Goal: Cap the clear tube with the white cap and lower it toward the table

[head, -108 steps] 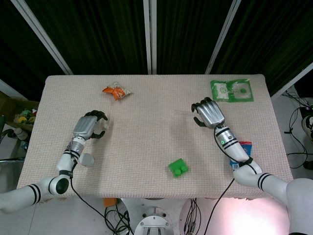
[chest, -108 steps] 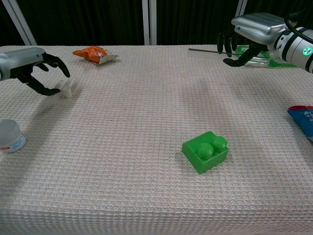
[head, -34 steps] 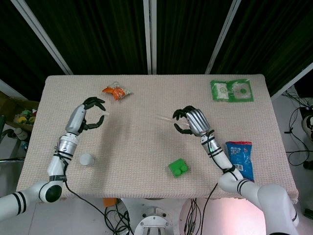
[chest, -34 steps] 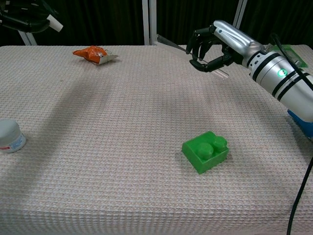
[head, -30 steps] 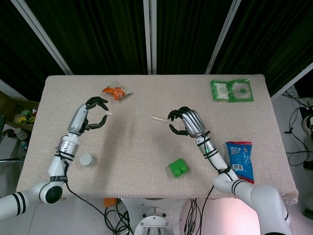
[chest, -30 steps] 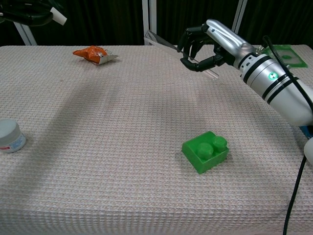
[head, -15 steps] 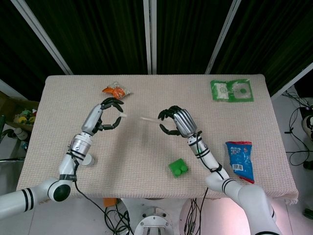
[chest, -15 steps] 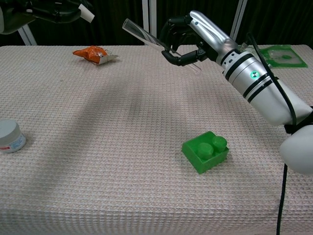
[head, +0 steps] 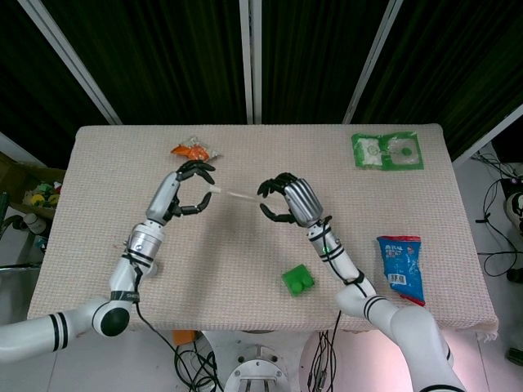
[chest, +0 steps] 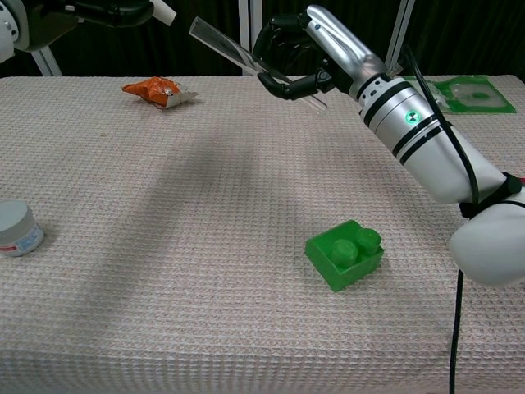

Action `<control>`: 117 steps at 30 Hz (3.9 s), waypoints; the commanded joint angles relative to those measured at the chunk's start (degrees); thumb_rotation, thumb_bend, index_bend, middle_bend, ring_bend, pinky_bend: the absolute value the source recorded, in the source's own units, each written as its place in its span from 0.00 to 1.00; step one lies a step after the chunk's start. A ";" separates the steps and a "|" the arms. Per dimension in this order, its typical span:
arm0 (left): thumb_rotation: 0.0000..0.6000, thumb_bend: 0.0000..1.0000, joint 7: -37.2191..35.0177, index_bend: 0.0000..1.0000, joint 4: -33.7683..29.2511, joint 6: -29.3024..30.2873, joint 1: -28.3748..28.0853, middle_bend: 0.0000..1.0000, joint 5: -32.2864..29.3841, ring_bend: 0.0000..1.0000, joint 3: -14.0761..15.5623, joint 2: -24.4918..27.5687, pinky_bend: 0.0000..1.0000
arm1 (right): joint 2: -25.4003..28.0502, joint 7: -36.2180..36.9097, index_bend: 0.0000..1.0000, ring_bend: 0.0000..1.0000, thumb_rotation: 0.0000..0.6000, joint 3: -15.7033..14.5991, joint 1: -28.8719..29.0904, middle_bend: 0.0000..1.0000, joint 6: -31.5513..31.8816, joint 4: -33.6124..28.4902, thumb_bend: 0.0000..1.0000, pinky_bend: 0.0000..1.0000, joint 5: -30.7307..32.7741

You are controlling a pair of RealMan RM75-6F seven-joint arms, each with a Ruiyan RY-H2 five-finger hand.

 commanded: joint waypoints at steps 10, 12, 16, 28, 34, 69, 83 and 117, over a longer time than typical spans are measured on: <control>1.00 0.50 -0.87 0.60 -0.82 1.45 -0.18 0.28 -0.50 0.13 -0.60 -1.61 0.16 | -0.18 0.00 0.73 0.48 1.00 0.58 0.55 0.67 0.39 -0.30 0.67 0.41 0.75; 1.00 0.50 -0.83 0.60 -0.85 1.42 -0.27 0.28 -0.60 0.13 -0.59 -1.75 0.16 | -0.28 0.11 0.73 0.48 1.00 0.71 0.70 0.67 0.48 -0.35 0.67 0.41 0.86; 1.00 0.50 -0.88 0.60 -0.82 1.52 -0.35 0.28 -0.80 0.13 -0.62 -2.08 0.16 | -0.41 0.19 0.73 0.48 1.00 0.91 0.98 0.67 0.47 -0.39 0.67 0.41 1.05; 1.00 0.50 -0.74 0.60 -0.48 1.56 -0.60 0.28 -1.03 0.13 -0.66 -2.51 0.16 | -0.70 0.12 0.73 0.48 1.00 1.11 1.52 0.67 0.27 -0.60 0.67 0.41 1.42; 1.00 0.50 -0.23 0.60 0.32 1.90 -0.65 0.28 -1.15 0.13 -0.62 -2.81 0.16 | -0.82 0.16 0.73 0.48 1.00 1.18 1.65 0.67 0.30 -0.67 0.67 0.41 1.56; 0.99 0.50 -0.19 0.58 2.09 1.35 -1.03 0.27 -0.67 0.13 -0.07 -4.15 0.15 | -1.37 -0.41 0.74 0.49 1.00 1.98 2.53 0.67 -0.91 -1.17 0.68 0.41 2.59; 0.78 0.48 -0.17 0.30 2.08 2.57 0.20 0.26 1.72 0.13 0.37 -1.60 0.15 | 0.30 -1.64 0.74 0.49 1.00 0.68 1.46 0.67 -2.74 -1.35 0.69 0.41 2.40; 0.75 0.43 9.65 0.30 6.11 7.45 5.97 0.25 5.12 0.13 6.31 5.16 0.15 | -4.13 -11.23 0.32 0.22 1.00 -5.09 3.19 0.36 -20.71 10.40 0.38 0.22 1.72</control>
